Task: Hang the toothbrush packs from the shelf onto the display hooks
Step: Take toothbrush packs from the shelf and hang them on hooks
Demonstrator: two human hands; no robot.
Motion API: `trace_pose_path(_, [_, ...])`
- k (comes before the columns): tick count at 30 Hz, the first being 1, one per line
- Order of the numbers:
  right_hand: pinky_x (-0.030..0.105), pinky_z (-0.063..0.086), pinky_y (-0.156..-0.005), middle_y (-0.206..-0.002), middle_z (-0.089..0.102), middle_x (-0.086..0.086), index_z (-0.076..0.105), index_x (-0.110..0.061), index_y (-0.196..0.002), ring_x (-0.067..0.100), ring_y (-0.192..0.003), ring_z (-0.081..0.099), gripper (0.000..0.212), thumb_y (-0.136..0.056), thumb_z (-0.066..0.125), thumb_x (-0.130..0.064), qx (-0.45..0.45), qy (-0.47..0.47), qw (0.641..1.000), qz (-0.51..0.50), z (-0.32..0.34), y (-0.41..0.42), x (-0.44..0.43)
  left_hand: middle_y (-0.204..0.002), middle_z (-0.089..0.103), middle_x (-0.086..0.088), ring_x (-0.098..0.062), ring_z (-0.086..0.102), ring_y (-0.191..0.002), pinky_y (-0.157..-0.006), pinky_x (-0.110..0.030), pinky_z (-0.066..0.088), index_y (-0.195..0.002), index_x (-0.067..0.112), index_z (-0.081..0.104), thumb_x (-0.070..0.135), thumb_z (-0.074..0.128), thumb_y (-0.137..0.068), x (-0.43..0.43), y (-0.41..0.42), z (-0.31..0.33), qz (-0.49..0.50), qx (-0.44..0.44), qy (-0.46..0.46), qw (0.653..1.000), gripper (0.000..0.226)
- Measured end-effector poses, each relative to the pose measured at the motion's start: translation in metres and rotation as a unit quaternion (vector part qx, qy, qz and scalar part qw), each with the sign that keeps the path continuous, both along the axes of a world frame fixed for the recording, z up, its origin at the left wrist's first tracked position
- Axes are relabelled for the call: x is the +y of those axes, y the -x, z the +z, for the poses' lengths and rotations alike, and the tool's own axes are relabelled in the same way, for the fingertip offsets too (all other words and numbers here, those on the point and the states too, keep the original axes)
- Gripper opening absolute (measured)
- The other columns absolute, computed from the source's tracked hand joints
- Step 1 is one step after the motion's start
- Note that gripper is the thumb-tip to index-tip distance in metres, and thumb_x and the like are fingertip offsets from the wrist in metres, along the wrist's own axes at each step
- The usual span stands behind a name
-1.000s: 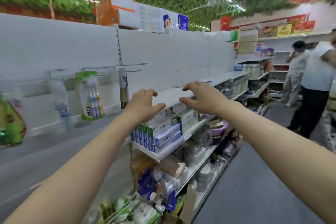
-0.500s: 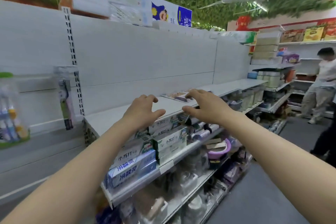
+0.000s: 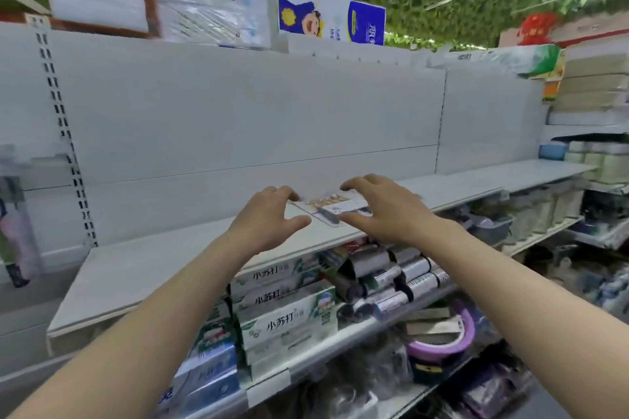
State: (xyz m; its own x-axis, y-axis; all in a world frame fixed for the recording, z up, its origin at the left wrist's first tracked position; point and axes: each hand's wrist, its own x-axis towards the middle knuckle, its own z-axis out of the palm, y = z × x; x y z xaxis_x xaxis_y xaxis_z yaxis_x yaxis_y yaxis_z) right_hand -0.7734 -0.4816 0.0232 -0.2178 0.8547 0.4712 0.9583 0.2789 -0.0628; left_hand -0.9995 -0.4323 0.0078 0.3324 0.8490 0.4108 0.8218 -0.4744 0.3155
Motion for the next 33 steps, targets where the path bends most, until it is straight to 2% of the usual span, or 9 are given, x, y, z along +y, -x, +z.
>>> trace_pose_path(4, [0.04,0.046,-0.1,-0.144,0.046,-0.001,0.043,-0.031,-0.143,0.018,-0.131,0.043,0.058,-0.092,0.059,-0.055,-0.003,-0.015,1.0,0.021,-0.008,-0.04,0.053,-0.129,0.055,-0.002,-0.02,0.052,-0.119,-0.1,-0.036,0.044,-0.13,0.022,0.054,0.048,0.065,-0.089,0.045,-0.04,-0.002,0.01,-0.008,-0.024,1.0,0.05])
trace_pose_path(11, [0.04,0.044,-0.102,-0.144,0.045,-0.002,0.043,-0.029,-0.143,0.018,-0.133,0.04,0.054,-0.095,0.056,-0.051,-0.025,-0.011,0.998,0.061,-0.007,-0.102,0.144,-0.132,0.055,0.0,-0.019,0.052,-0.12,-0.099,-0.036,0.045,-0.13,0.024,0.054,0.05,0.066,-0.088,0.127,-0.103,-0.001,0.05,-0.035,-0.021,0.998,0.051])
trace_pose_path(20, [0.036,0.045,-0.1,-0.144,0.045,-0.004,0.044,-0.03,-0.143,0.015,-0.133,0.041,0.054,-0.095,0.055,-0.052,-0.008,0.022,0.993,0.12,-0.025,-0.177,0.233,-0.133,0.055,0.001,-0.018,0.054,-0.119,-0.098,-0.035,0.046,-0.132,0.023,0.053,0.054,0.063,-0.088,0.176,-0.163,-0.018,0.136,-0.043,0.019,0.99,0.054])
trace_pose_path(23, [0.037,0.046,-0.099,-0.143,0.047,-0.004,0.045,-0.029,-0.141,0.016,-0.132,0.042,0.054,-0.094,0.055,-0.053,0.0,0.055,0.99,0.129,-0.036,-0.203,0.263,-0.134,0.056,0.0,-0.019,0.052,-0.122,-0.099,-0.034,0.044,-0.133,0.021,0.053,0.062,0.057,-0.088,0.188,-0.174,-0.035,0.18,-0.057,0.054,0.981,0.061])
trace_pose_path(26, [0.039,0.047,-0.098,-0.141,0.048,-0.002,0.047,-0.029,-0.14,0.017,-0.13,0.044,0.055,-0.093,0.054,-0.057,0.017,0.088,0.989,0.12,-0.046,-0.229,0.287,-0.139,0.053,-0.005,-0.025,0.046,-0.128,-0.1,-0.039,0.043,-0.138,0.022,0.049,0.07,0.051,-0.087,0.199,-0.184,-0.052,0.239,-0.059,0.09,0.965,0.07])
trace_pose_path(30, [0.043,0.046,-0.101,-0.142,0.048,-0.001,0.046,-0.028,-0.141,0.02,-0.131,0.044,0.057,-0.094,0.051,-0.06,0.035,0.124,0.984,0.12,-0.062,-0.25,0.311,-0.151,0.043,-0.004,-0.031,0.038,-0.137,-0.109,-0.047,0.037,-0.148,0.029,0.04,0.077,0.042,-0.086,0.207,-0.198,-0.069,0.285,-0.053,0.14,0.947,0.078])
trace_pose_path(33, [0.044,0.042,-0.105,-0.146,0.046,-0.001,0.045,-0.03,-0.144,0.022,-0.135,0.041,0.057,-0.096,0.045,-0.061,0.031,0.139,0.984,0.111,-0.07,-0.258,0.327,-0.159,0.033,-0.001,-0.03,0.035,-0.141,-0.114,-0.048,0.033,-0.152,0.035,0.033,0.076,0.035,-0.089,0.21,-0.207,-0.075,0.299,-0.042,0.177,0.937,0.075])
